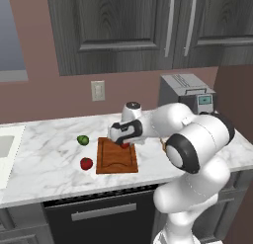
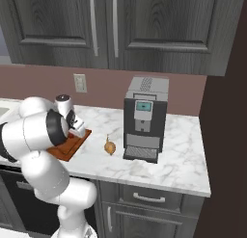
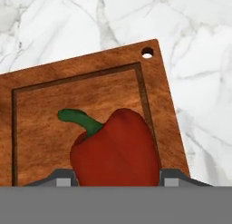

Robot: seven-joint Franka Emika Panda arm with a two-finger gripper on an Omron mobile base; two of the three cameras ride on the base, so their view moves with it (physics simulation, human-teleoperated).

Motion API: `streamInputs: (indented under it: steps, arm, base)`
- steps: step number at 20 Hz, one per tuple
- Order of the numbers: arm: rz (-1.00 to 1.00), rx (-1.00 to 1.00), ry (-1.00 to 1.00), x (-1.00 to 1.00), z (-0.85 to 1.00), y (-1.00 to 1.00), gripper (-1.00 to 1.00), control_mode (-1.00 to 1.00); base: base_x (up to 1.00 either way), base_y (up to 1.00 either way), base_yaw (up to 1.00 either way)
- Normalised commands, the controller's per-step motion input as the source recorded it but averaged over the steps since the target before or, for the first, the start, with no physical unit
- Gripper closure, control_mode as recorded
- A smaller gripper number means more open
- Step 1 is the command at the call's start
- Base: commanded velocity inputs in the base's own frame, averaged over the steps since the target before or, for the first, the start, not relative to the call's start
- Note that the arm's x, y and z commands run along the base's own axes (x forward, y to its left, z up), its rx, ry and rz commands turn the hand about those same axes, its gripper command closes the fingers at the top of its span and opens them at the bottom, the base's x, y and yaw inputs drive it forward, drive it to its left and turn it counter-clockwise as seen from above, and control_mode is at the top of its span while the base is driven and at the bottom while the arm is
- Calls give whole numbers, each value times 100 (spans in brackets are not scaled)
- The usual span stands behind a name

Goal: Place the avocado, onion, tomato, and bell pepper on the cutting board.

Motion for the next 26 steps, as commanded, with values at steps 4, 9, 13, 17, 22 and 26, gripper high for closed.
streamInputs:
  steps: [4, 9, 13, 17, 22, 26]
  arm:
    - [0, 0, -1, 36, -3, 0, 100, -100]
    - [0, 0, 0, 2, 0, 0, 100, -100]
    - [0, 0, 0, 0, 0, 0, -100, -100]
    - [0, 0, 0, 5, 0, 0, -100, -100]
    - [-2, 3, -2, 4, 12, 0, -100, -100]
    - [-5, 3, -4, 0, 26, 0, -100, -100]
  base:
    - [0, 0, 0]
    - [0, 0, 0]
    - [0, 0, 0]
    - [0, 0, 0]
    - [0, 0, 0]
    - [0, 0, 0]
